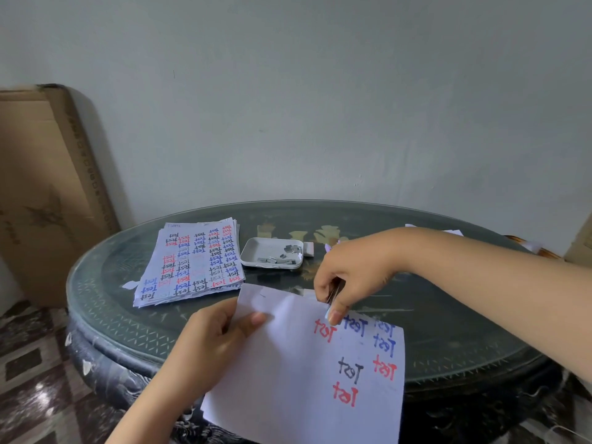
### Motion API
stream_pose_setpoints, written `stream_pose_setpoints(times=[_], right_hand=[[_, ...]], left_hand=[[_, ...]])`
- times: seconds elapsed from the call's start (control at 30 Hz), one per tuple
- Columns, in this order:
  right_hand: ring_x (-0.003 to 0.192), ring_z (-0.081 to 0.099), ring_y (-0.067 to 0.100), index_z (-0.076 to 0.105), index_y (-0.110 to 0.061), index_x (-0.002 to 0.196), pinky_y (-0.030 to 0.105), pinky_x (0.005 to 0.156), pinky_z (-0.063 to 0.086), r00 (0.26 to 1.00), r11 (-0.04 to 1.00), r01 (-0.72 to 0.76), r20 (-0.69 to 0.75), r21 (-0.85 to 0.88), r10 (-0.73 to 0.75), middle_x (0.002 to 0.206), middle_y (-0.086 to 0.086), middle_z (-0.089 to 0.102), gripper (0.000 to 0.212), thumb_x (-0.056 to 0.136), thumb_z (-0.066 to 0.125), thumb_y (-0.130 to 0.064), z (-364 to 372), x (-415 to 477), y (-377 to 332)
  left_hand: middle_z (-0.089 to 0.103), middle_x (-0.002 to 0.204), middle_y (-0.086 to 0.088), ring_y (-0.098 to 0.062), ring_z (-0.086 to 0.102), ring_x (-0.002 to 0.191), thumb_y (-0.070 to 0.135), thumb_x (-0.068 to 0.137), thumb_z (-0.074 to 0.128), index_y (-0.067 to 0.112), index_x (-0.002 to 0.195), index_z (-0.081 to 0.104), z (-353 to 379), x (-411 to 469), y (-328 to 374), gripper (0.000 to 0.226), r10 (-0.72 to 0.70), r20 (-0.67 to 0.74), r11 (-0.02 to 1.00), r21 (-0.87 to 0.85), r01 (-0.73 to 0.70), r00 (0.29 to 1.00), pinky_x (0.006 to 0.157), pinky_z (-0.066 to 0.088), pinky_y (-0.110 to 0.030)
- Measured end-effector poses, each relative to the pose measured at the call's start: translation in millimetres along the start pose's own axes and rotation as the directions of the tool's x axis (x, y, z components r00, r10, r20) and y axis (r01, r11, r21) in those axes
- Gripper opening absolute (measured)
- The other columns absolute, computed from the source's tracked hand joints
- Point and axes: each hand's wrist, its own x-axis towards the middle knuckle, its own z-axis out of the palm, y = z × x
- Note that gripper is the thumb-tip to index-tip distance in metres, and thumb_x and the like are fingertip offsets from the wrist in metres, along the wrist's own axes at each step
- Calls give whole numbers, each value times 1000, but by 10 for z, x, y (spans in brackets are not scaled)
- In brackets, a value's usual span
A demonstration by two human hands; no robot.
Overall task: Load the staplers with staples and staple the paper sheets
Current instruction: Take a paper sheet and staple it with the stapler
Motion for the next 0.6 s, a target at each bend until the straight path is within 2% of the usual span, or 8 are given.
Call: stream_pose_setpoints(times=[0.1, 0.13, 0.2, 0.33, 0.37, 0.43, 0.5, 0.6], right_hand=[[86, 53, 35, 63, -1, 105, 28, 70, 38, 997, 999, -31, 67, 41, 29, 106, 19, 64, 46, 85, 68, -42, -3, -59, 62], [82, 51, 34, 63, -1, 104, 29, 70, 38, 995, 998, -44, 89, 39, 40, 107, 20, 63, 47, 84, 68, -43, 5, -77, 88], [74, 49, 20, 67, -6, 100, 29, 71, 39, 991, 997, -60, 124, 39, 55, 103, 17, 65, 41, 83, 69, -43, 22, -114, 132], [79, 52, 28, 66, -7, 102, 29, 73, 40, 989, 995, -70, 134, 66, 61, 103, 17, 65, 40, 83, 70, -43, 43, -183, 179], [76, 50, 22, 66, -8, 102, 27, 72, 40, 988, 994, -82, 138, 72, 72, 101, 16, 65, 40, 82, 71, -42, 31, -203, 185], [76, 51, 8, 68, -13, 104, 16, 68, 40, 983, 991, -113, 153, 65, 102, 93, 4, 67, 36, 82, 71, -42, 8, -245, 196], [80, 55, 2, 69, -18, 108, 6, 65, 40, 979, 989, -134, 160, 61, 123, 98, -5, 70, 35, 82, 71, -42, -4, -271, 208], [81, 57, 5, 69, -17, 107, 9, 67, 41, 983, 991, -123, 144, 60, 113, 98, -4, 70, 35, 83, 70, -42, -1, -271, 206]], left_hand=[[53, 54, 3, -10, 43, 50, 55, 76, 66, 23, 67, 63, -71, -13, -22, 33, 9, -33, 1000, -5, -9, 999, 50, 33, -26], [51, 52, 4, -9, 42, 49, 53, 77, 67, 26, 64, 63, -97, -13, -24, 31, 9, -54, 1000, 1, -9, 999, 48, 31, -24], [46, 48, 6, -7, 38, 45, 44, 80, 67, 30, 58, 60, -148, -17, -9, 27, 21, -88, 1000, 16, -20, 996, 43, 27, -23], [54, 54, 3, -10, 45, 50, 58, 74, 67, 23, 68, 65, -220, -42, -20, 37, 32, -70, 999, -31, -34, 997, 49, 31, -24], [56, 54, 4, -9, 45, 50, 57, 77, 67, 24, 68, 67, -220, -53, -4, 34, 32, -67, 998, -48, -35, 997, 48, 32, -23], [53, 49, 7, -4, 42, 45, 41, 80, 65, 31, 60, 66, -215, -69, 20, 23, 32, -70, 997, -68, -36, 997, 42, 30, -19], [50, 45, 8, -2, 38, 42, 33, 78, 63, 33, 53, 62, -210, -87, 60, 25, 42, -75, 997, -68, -47, 996, 38, 27, -16], [50, 45, 7, -2, 37, 41, 35, 76, 63, 33, 54, 62, -211, -104, 67, 23, 34, -80, 997, -62, -39, 996, 38, 26, -16]])
